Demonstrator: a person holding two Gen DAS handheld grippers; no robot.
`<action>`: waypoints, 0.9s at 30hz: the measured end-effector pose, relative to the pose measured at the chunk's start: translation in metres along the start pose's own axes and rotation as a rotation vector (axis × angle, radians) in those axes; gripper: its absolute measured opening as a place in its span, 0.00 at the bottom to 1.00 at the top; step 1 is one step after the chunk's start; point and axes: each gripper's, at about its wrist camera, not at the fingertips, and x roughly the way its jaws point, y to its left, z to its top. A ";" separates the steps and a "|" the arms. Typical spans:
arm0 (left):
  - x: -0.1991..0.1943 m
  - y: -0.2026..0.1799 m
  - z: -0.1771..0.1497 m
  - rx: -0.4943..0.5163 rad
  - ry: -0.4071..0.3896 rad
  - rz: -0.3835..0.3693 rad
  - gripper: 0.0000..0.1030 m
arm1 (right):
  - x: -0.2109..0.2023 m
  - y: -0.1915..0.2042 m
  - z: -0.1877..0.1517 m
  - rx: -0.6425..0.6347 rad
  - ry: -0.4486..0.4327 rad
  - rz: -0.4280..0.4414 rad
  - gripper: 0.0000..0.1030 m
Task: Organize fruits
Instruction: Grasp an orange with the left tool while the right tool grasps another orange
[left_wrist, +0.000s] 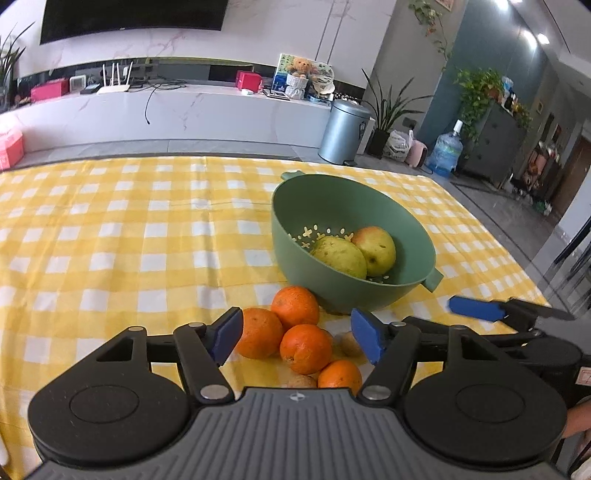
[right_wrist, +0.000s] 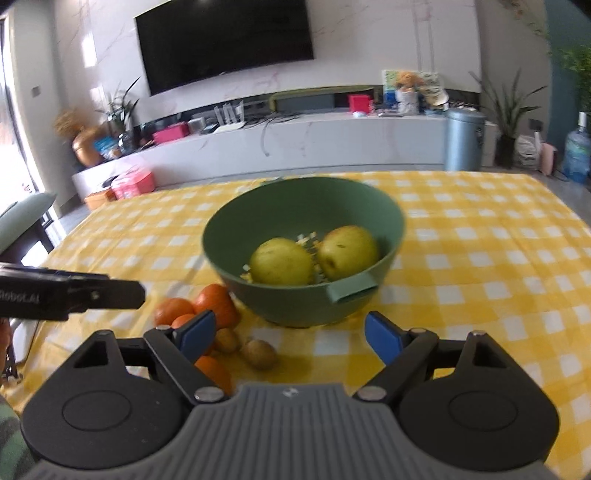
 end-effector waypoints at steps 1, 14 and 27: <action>0.002 0.002 -0.001 -0.006 0.003 -0.001 0.75 | 0.005 0.001 -0.001 0.002 0.014 0.009 0.72; 0.023 0.012 -0.010 -0.003 0.053 0.032 0.65 | 0.040 0.004 -0.005 0.076 0.125 0.155 0.49; 0.051 0.033 -0.005 -0.125 0.093 0.011 0.60 | 0.053 0.005 -0.005 0.097 0.152 0.171 0.45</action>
